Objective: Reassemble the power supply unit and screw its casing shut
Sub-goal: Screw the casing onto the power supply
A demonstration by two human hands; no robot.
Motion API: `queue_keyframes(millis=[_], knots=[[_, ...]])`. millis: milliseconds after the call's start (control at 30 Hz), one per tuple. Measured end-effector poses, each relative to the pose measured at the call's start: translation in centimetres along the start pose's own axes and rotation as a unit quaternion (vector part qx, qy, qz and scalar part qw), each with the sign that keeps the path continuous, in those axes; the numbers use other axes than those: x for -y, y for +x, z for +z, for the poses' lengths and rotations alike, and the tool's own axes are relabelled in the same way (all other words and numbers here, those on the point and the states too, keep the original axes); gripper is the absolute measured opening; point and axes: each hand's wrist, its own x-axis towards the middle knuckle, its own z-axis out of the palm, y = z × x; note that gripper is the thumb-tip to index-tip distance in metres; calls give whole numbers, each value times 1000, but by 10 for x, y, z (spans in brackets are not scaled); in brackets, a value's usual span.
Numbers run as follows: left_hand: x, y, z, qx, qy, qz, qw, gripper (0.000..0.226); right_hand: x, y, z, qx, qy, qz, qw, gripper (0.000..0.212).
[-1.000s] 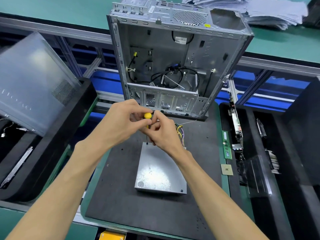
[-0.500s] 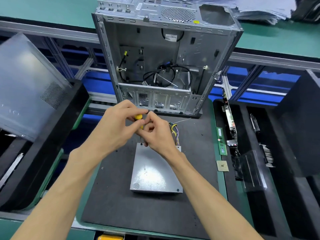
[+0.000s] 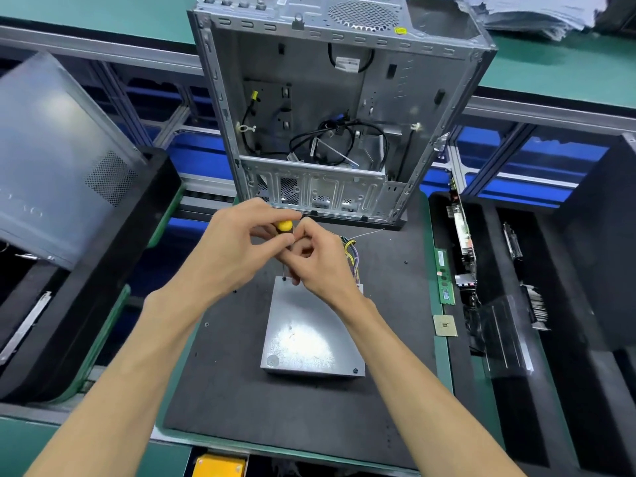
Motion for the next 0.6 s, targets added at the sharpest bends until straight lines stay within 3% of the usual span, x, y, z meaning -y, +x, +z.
queue_keyframes(millis=[133, 300, 400, 600], knots=[[7, -3, -4, -2, -41, -29, 999, 37, 3, -3, 1, -40, 5, -10, 999, 36], [41, -30, -22, -122, -64, -152, 979, 19, 19, 0, 4, -119, 128, 15, 985, 26], [71, -59, -29, -125, -32, -230, 965, 24, 23, 7, 18, -78, 195, 93, 973, 29], [128, -119, -6, -95, 43, -358, 928, 22, 19, 3, 69, -2, 160, 154, 975, 30]])
